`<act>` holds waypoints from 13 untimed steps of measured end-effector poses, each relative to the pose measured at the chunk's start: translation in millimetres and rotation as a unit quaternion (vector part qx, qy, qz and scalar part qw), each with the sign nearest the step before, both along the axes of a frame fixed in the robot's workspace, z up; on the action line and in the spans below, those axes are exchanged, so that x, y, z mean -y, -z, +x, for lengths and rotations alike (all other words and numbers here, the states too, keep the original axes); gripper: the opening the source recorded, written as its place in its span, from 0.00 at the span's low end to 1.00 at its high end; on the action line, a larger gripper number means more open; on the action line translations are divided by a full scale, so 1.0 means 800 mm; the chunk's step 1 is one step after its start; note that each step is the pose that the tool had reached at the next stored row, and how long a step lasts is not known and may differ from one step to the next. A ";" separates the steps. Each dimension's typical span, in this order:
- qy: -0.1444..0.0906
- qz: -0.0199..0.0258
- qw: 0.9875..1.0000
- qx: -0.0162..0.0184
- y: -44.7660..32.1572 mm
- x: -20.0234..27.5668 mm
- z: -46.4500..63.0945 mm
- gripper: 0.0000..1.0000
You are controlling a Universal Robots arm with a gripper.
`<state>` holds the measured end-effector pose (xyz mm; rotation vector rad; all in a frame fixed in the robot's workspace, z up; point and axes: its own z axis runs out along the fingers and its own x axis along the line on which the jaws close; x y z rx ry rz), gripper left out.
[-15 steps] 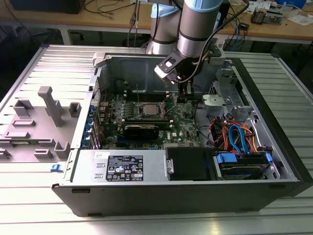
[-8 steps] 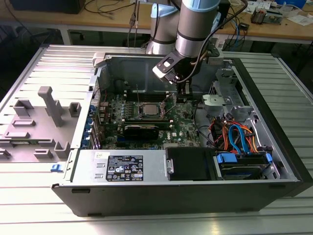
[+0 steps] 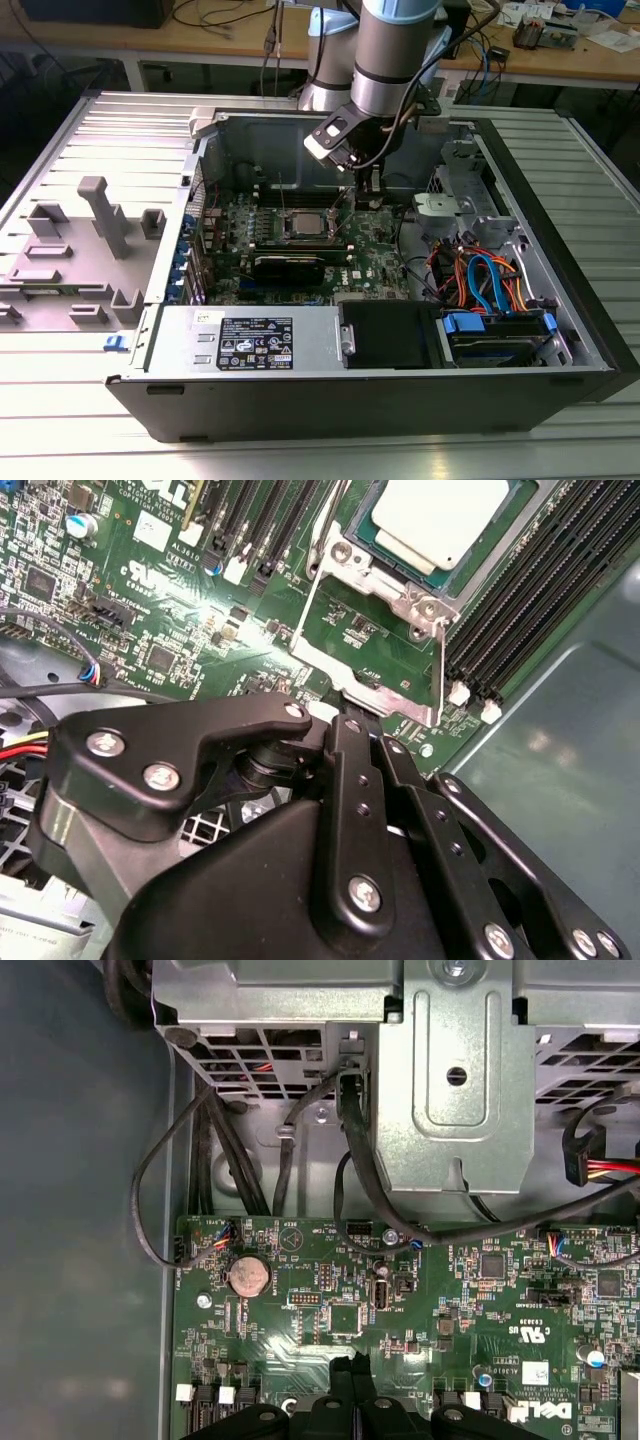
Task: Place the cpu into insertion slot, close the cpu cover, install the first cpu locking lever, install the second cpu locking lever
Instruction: 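Close the cpu cover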
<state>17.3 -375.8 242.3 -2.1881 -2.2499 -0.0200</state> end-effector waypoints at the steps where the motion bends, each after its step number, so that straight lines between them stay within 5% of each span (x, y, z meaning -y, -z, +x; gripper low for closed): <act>1: 0.000 0.000 1.000 0.000 0.0000 0.0000 0.000 0.11; 13: 0.000 0.000 1.000 0.000 0.0001 0.0000 -0.003 0.11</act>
